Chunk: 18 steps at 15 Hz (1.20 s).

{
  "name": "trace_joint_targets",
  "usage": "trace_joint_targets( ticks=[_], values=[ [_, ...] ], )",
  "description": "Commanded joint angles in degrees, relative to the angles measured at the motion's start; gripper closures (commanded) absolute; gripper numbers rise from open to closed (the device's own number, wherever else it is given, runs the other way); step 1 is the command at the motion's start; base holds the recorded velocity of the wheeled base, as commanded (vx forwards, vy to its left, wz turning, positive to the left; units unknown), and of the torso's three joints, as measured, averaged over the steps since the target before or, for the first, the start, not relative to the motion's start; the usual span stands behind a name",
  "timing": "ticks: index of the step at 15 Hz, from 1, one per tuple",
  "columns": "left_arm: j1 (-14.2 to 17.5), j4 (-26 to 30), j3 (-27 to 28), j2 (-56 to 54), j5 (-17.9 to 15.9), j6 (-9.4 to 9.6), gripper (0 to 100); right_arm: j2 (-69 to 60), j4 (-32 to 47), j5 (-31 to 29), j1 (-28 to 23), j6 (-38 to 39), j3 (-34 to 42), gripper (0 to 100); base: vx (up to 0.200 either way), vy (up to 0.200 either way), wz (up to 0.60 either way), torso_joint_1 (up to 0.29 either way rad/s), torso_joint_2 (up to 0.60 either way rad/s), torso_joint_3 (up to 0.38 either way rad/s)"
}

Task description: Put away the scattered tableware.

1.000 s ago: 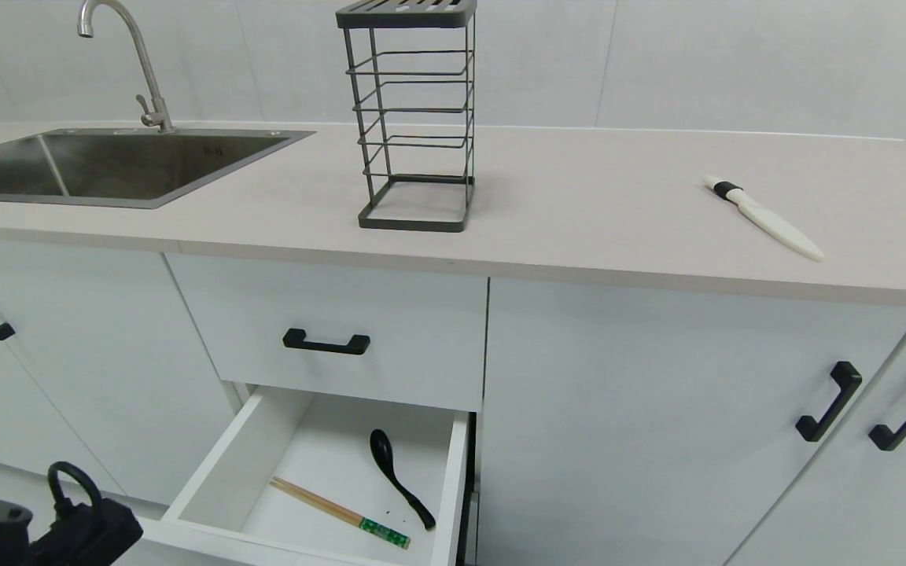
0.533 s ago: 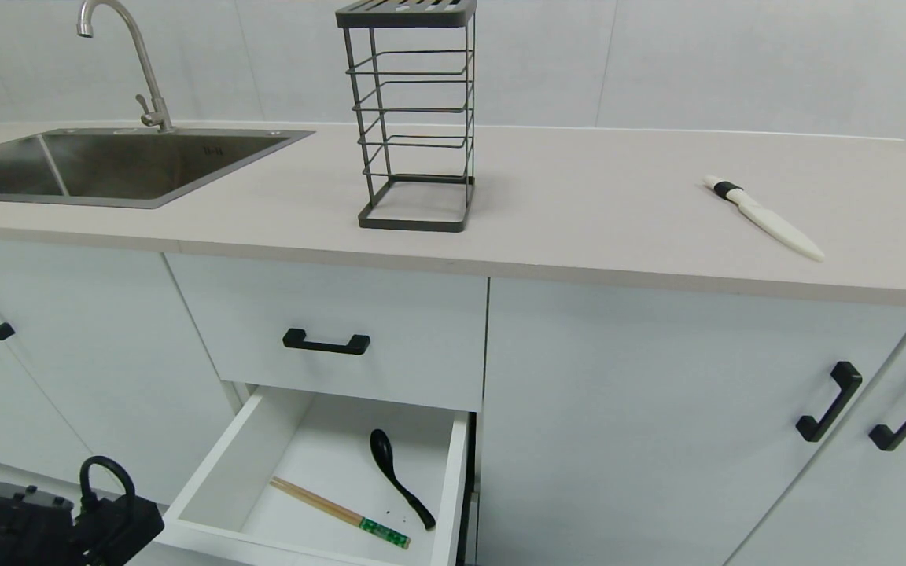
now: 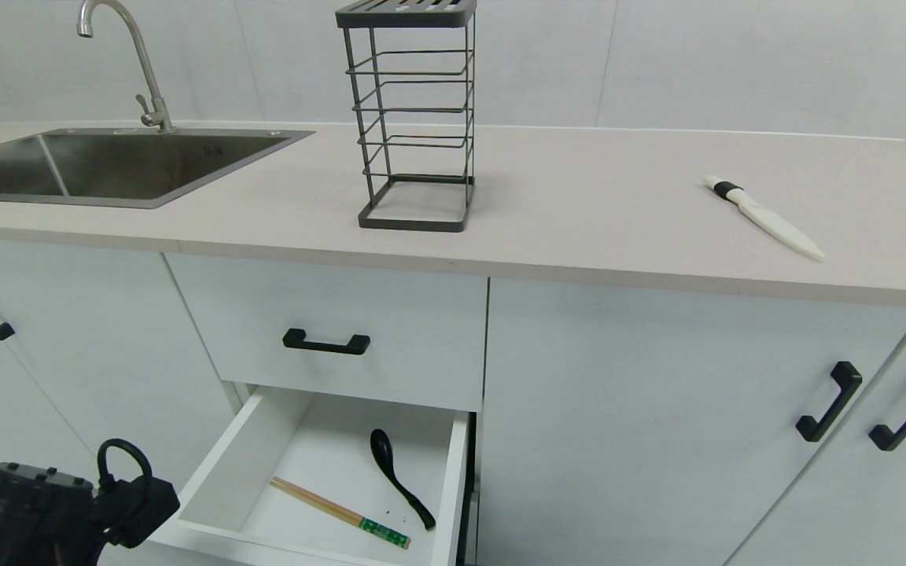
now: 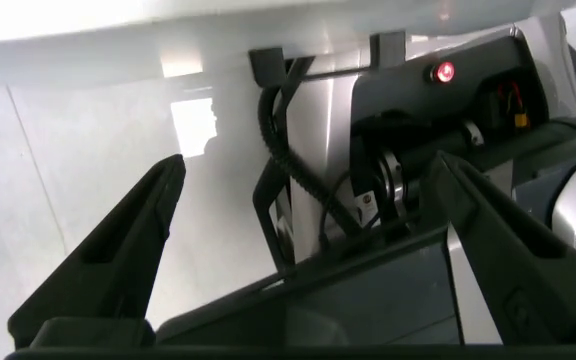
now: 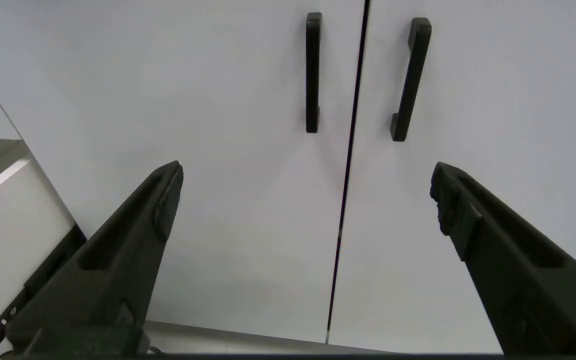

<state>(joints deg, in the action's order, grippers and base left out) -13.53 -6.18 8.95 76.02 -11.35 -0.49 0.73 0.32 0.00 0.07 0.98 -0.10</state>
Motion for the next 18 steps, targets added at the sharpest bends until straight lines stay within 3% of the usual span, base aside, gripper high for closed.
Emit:
trace_joint_targets(
  ticks=[1, 4, 11, 14, 18],
  values=[
    [0.0, -1.03, -0.33, 1.5, 0.01, -0.04, 0, 0.15, -0.05, 0.0, 0.01, -0.01, 0.01, 0, 0.0, 0.0, 0.0, 0.0, 0.0, 0.0],
    [0.0, -1.29, -0.25, 1.94, 0.01, -0.04, 0, 0.15, 0.03, -0.09, 0.01, -0.01, 0.01, 0, 0.0, 0.0, 0.0, 0.0, 0.0, 0.0],
    [-0.88, -10.96, -0.16, 10.99, 2.91, 0.05, 0, 0.15, -0.05, -0.09, 0.01, -0.01, 0.01, 0, 0.0, 0.0, 0.0, 0.0, 0.0, 0.0],
    [-3.26, -17.46, -1.04, 15.3, 4.41, 0.05, 0, 0.15, -0.05, 0.0, 0.01, -0.01, 0.01, 0, 0.0, 0.0, 0.0, 0.0, 0.0, 0.0],
    [-3.7, -20.19, -0.86, 16.7, 6.08, -0.04, 0, 0.15, 0.03, 0.0, 0.01, -0.01, 0.01, 0, 0.0, 0.0, 0.0, 0.0, 0.0, 0.0]
  ],
)
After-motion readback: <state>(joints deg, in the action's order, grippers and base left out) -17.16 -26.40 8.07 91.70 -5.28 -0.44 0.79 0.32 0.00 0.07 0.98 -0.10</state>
